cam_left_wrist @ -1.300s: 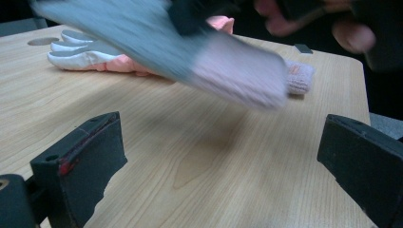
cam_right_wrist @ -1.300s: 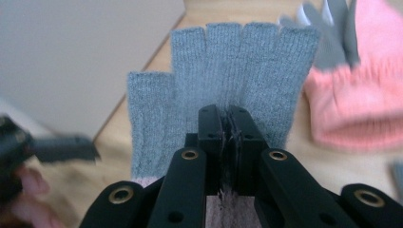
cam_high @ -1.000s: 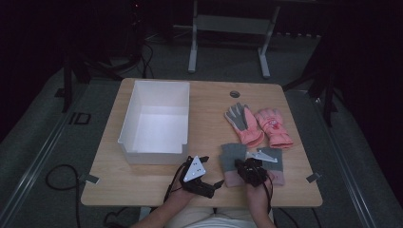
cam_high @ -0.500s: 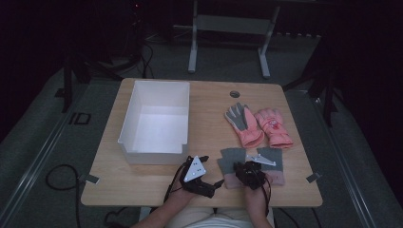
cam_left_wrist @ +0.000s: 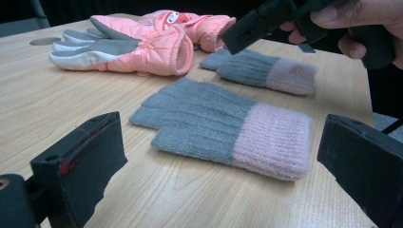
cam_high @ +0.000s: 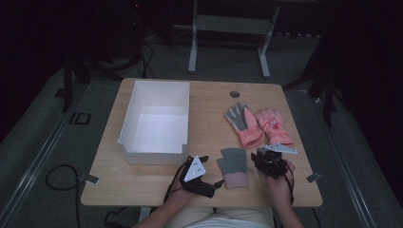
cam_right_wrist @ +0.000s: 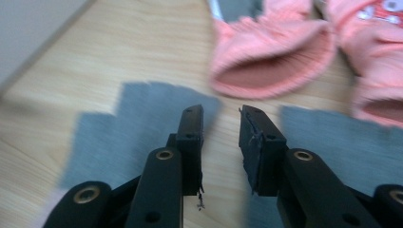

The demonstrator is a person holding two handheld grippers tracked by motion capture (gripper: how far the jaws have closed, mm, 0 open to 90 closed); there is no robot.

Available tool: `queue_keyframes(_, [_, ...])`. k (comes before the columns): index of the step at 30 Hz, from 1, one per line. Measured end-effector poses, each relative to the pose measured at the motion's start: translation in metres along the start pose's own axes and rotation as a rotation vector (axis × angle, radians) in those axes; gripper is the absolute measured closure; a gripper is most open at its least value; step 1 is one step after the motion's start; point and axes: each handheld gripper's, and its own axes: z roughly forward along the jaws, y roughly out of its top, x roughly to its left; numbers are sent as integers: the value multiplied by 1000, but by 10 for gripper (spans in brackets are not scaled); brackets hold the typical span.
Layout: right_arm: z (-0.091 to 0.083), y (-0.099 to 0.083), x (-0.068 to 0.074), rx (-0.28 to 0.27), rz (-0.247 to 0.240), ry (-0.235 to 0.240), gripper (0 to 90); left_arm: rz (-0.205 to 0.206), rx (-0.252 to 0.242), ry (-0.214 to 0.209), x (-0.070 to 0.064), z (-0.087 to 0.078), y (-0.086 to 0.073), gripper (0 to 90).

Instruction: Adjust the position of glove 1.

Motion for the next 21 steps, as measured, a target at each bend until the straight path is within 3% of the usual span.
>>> queue_keyframes(3, [-3, -2, -17, 34, -59, -3, 676, 5, -1, 2, -1, 0, 0, 15])
queue_keyframes(5, [-5, -2, -29, 62, -87, 29, 662, 4, 0, 2, -1, 0, 0, 15])
queue_keyframes(10, [-8, -3, -52, 106, -149, 13, 618, 8, 1, 4, -1, 0, 0, 15])
queue_keyframes(15, [-3, -10, -66, 143, -128, 17, 592, 9, 1, 6, -1, 0, 0, 15])
queue_keyframes(17, [-2, -14, -68, 147, -103, 38, 586, 8, 1, 6, -1, 0, 0, 15])
queue_keyframes(21, [3, -21, -68, 162, -106, 42, 566, 15, 2, 7, -2, 0, 0, 15])
